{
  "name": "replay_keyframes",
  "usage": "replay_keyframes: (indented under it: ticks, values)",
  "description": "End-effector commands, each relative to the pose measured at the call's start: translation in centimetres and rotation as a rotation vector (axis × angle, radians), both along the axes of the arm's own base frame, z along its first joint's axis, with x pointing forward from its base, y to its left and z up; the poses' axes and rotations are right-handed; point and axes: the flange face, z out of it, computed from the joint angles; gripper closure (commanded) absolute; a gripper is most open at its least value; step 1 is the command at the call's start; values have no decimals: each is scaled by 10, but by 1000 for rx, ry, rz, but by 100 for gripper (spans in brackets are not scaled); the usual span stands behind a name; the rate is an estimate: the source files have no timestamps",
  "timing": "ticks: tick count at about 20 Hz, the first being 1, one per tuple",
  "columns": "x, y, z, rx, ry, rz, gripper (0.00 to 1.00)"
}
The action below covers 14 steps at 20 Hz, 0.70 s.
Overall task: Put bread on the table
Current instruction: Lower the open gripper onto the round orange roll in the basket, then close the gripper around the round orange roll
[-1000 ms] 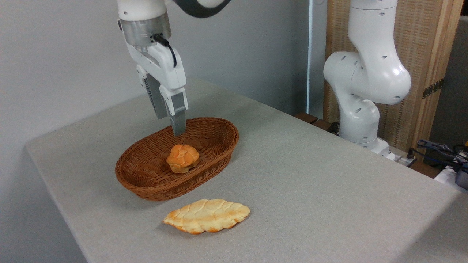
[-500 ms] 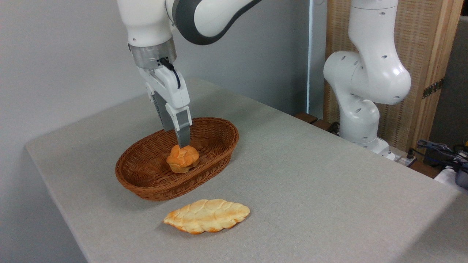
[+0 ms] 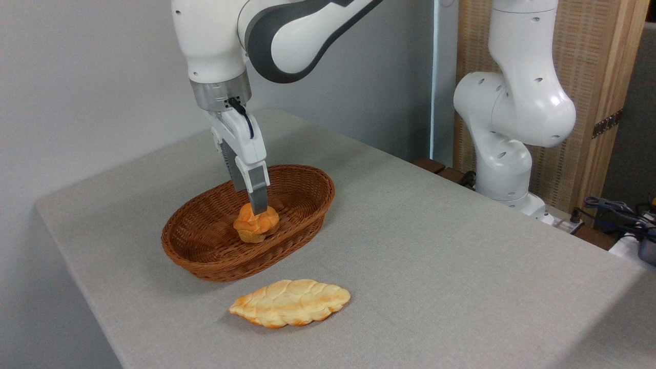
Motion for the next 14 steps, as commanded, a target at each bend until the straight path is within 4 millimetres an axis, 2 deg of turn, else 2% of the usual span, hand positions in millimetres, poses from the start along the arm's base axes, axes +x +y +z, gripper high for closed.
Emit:
replay_keyframes:
  ticks: [1,12,14]
  values:
    - [-3,-5,-13,-14,-27,3,0]
    - [-6,-6,-52,30,-5,-33,0]
    - [-6,-7,-52,30,-4,-33,0]
